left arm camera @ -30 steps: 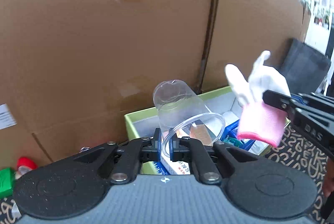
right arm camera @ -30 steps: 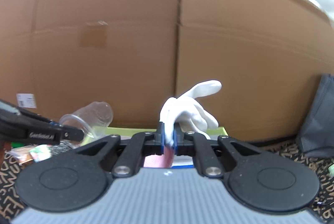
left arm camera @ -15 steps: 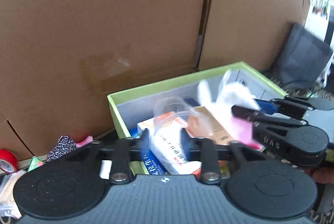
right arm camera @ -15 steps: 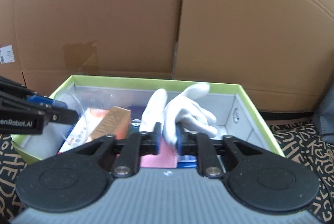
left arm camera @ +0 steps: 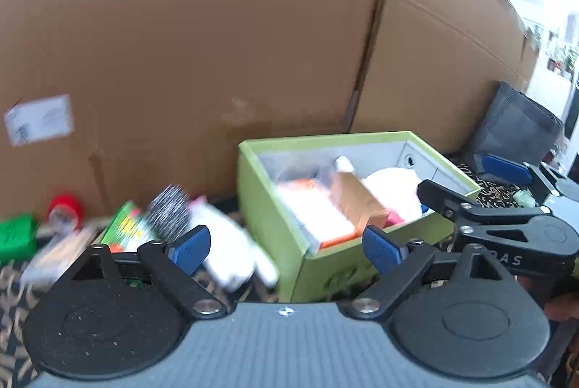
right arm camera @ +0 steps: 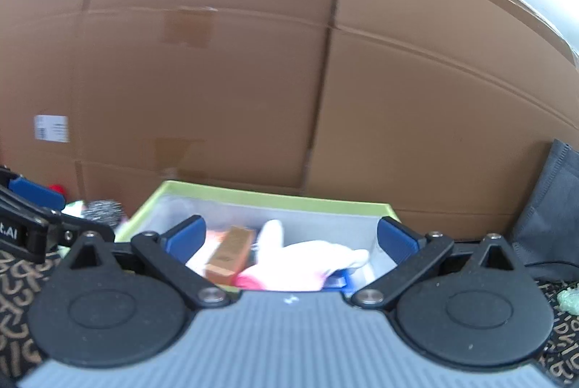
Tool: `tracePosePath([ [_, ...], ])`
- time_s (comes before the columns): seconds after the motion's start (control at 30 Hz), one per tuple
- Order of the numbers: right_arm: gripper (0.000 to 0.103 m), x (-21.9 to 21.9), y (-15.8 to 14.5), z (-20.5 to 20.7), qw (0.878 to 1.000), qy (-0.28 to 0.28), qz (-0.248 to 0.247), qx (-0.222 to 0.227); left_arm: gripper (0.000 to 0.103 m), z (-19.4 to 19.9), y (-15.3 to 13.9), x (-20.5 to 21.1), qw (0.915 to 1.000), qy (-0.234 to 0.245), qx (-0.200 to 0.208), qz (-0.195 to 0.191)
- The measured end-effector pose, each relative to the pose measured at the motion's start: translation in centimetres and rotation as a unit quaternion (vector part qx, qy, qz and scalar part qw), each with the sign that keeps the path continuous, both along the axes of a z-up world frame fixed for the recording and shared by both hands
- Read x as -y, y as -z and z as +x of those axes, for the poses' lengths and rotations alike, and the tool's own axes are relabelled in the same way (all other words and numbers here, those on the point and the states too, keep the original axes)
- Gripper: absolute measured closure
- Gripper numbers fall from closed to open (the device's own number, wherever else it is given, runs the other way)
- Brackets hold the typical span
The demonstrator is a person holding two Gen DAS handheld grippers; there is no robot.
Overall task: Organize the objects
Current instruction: 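Withdraw both tools from the green box back toward the pile, then grasp the bag of wooden sticks with the left tool while the right tool grasps the silver-green tin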
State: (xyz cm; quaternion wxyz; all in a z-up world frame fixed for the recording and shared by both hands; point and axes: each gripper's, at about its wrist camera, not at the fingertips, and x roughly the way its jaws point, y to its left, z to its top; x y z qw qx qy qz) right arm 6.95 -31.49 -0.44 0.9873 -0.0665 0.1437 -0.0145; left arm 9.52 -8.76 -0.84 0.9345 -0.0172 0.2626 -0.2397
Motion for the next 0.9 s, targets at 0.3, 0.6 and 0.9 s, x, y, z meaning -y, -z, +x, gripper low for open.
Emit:
tracePosePath([
  [0.3,0.0,-5.1,2.6,-3.5,0.996,-0.049,0.047,-0.055,0.008,-2.8,3.6,-6.7,0.9958,-0.072,-0.056,0.006],
  [0.6,0.0,-10.5,5.7,-3.5,0.964,-0.141,0.187,-0.124,0.008,-3.6,5.4,-13.5,0.9854,-0.139,-0.094,-0.028],
  [0.9,0.0,-17.8,6.2,0.9,0.97,-0.157,0.114,-0.143,0.008,0.3,4.9,-17.4,0.982,-0.173,-0.071,-0.027],
])
